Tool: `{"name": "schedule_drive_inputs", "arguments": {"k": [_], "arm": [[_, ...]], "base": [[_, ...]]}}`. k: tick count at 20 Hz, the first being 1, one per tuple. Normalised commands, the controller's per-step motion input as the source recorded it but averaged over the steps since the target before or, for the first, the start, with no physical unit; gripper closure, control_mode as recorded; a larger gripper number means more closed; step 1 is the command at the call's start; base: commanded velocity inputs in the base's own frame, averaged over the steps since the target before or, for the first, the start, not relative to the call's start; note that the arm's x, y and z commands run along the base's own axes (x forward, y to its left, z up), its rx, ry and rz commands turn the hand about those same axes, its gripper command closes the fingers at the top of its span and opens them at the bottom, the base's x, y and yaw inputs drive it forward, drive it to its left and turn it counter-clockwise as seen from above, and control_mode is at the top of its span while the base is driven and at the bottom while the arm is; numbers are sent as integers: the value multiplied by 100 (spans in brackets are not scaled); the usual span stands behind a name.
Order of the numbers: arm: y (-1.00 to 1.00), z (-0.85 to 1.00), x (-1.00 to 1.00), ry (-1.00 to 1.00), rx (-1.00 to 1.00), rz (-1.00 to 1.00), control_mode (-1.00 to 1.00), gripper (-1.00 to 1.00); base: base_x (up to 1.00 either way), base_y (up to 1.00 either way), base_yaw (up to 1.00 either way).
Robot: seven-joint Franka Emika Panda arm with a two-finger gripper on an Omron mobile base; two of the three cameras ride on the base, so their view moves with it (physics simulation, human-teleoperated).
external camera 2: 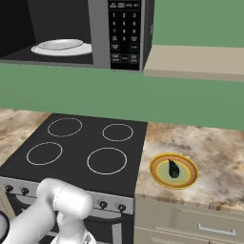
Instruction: Pick the eggplant from the counter and place it in the microwave. Then turn on the microwave.
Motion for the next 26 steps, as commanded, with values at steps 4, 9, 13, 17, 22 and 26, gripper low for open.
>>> {"name": "schedule_drive_inputs", "arguments": {"k": [4, 9, 13, 17, 22, 26], "arm": [[0, 0, 10, 0, 0, -1, -100, -100], [0, 0, 7, 0, 0, -3, -100, -100], [0, 1, -2, -2, 0, -3, -100, -100], [1, 8, -21, -10, 0, -6, -100, -100], [4, 4, -37, -9, 0, -12, -100, -100], [-3, 1, -43, -5, 0, -13, -100, -100]], "base": [[0, 0, 0], [0, 0, 0], [0, 0, 0], [0, 0, 0], [0, 0, 0], [0, 0, 0]]}}
